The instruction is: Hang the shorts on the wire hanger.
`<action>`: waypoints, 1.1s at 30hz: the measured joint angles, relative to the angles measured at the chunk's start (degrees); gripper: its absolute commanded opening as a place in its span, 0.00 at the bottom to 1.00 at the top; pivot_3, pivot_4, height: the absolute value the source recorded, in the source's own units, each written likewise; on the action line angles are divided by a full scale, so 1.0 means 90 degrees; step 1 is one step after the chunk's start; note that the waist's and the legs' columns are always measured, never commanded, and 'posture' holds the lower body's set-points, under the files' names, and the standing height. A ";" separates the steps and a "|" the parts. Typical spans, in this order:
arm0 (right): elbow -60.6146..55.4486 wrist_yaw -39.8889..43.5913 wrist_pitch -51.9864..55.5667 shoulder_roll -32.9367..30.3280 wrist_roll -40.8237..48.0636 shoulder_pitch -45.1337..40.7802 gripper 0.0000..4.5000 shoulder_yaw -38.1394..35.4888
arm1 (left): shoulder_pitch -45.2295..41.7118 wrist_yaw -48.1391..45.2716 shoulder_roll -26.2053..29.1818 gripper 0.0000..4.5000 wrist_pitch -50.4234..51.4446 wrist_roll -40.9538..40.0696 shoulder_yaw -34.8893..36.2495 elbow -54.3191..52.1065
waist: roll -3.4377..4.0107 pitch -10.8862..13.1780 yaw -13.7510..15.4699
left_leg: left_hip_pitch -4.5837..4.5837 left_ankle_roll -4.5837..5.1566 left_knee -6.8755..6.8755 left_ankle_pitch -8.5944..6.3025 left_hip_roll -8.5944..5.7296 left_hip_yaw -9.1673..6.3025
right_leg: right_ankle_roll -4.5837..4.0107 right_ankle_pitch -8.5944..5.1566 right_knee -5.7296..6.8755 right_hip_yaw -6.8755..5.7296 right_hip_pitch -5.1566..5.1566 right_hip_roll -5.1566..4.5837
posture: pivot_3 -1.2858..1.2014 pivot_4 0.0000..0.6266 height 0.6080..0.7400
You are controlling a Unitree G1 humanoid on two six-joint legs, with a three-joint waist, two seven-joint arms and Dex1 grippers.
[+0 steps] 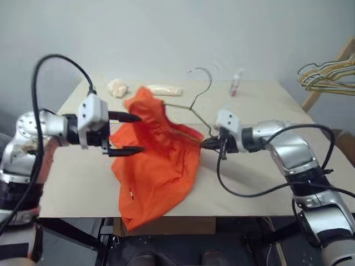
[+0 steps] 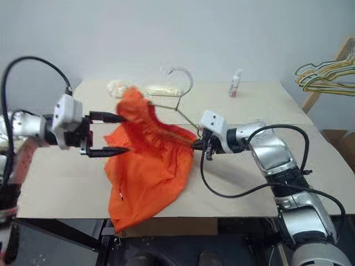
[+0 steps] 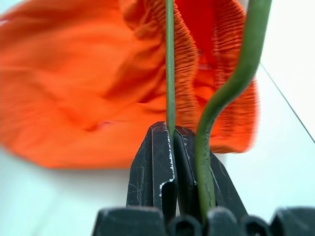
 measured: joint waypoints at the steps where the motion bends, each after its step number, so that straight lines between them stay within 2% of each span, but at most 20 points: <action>1: -0.0097 -0.0007 0.0002 0.0005 -0.0020 -0.0004 0.00 0.0081 | -0.0190 -0.0231 0.0185 0.99 -0.0063 0.0001 0.0028 0.0133 | 0.0000 0.0000 -0.0032 | 0.0002 0.0000 -0.0002 0.0000 0.0000 0.0001 | 0.0000 0.0000 -0.0001 0.0000 0.0002 0.0000 | 0.50 0.00 1.00; 3: -0.0130 -0.0022 0.0016 0.0007 -0.0154 -0.0052 0.00 0.0265 | -0.0473 -0.0776 0.0518 0.99 -0.0391 0.0071 0.0040 0.0437 | 0.0000 0.0000 -0.0079 | 0.0004 0.0000 -0.0002 0.0000 0.0000 0.0008 | 0.0000 -0.0001 -0.0001 -0.0001 0.0002 0.0000 | 0.50 0.00 1.00; 6: -0.0105 -0.0012 0.0028 -0.0004 -0.0352 -0.0152 0.00 0.0503 | -0.0819 -0.1157 0.0599 0.99 -0.0782 0.0251 -0.0006 0.0866 | 0.0000 0.0000 -0.0100 | 0.0006 0.0000 0.0001 0.0000 0.0000 0.0014 | -0.0001 -0.0002 0.0001 -0.0001 0.0004 0.0000 | 0.49 0.00 1.00; 12: -0.0053 0.0129 0.0187 -0.0002 -0.0625 -0.0514 0.00 0.0770 | -0.1822 -0.1257 -0.0003 0.99 -0.1805 0.1315 -0.0708 0.2293 | -0.0001 0.0000 -0.0076 | -0.0001 0.0001 0.0006 0.0000 -0.0001 0.0013 | 0.0000 -0.0001 0.0003 -0.0007 0.0008 0.0000 | 0.49 0.00 1.00; 17: -0.0062 0.0271 0.0303 0.0007 -0.0648 -0.0718 0.00 0.0905 | -0.2140 -0.1285 -0.0602 0.99 -0.2822 0.2369 -0.1524 0.3528 | -0.0001 0.0000 -0.0122 | -0.0005 0.0000 0.0007 0.0000 0.0000 0.0017 | -0.0001 -0.0001 0.0006 -0.0006 -0.0001 0.0000 | 0.49 0.00 1.00; 20: -0.0068 0.0303 0.0372 -0.0005 -0.0666 -0.0758 0.00 0.0915 | -0.2396 -0.1423 -0.0843 0.99 -0.3069 0.2683 -0.1790 0.4047 | -0.0001 0.0000 -0.0153 | -0.0014 0.0001 0.0009 0.0000 0.0001 0.0016 | 0.0000 -0.0001 0.0026 -0.0006 -0.0006 0.0001 | 0.48 0.00 1.00; 24: -0.0119 0.0400 0.0531 -0.0003 -0.0632 -0.0790 0.00 0.0918 | -0.2564 -0.1169 -0.1118 0.81 -0.3350 0.3148 -0.1926 0.4562 | -0.0001 0.0000 -0.0190 | -0.0020 0.0005 0.0013 -0.0002 0.0002 0.0011 | 0.0000 -0.0001 0.0030 -0.0006 -0.0010 0.0001 | 0.48 0.00 1.00; 33: -0.0224 0.0346 0.0972 0.0044 -0.0610 -0.0898 0.00 0.0917 | -0.2565 -0.1294 -0.1243 0.20 -0.3306 0.3148 -0.1907 0.4670 | -0.0001 0.0000 -0.0338 | -0.0048 0.0006 0.0030 -0.0003 0.0005 -0.0023 | 0.0000 -0.0001 0.0040 -0.0008 -0.0036 0.0001 | 0.48 0.00 1.00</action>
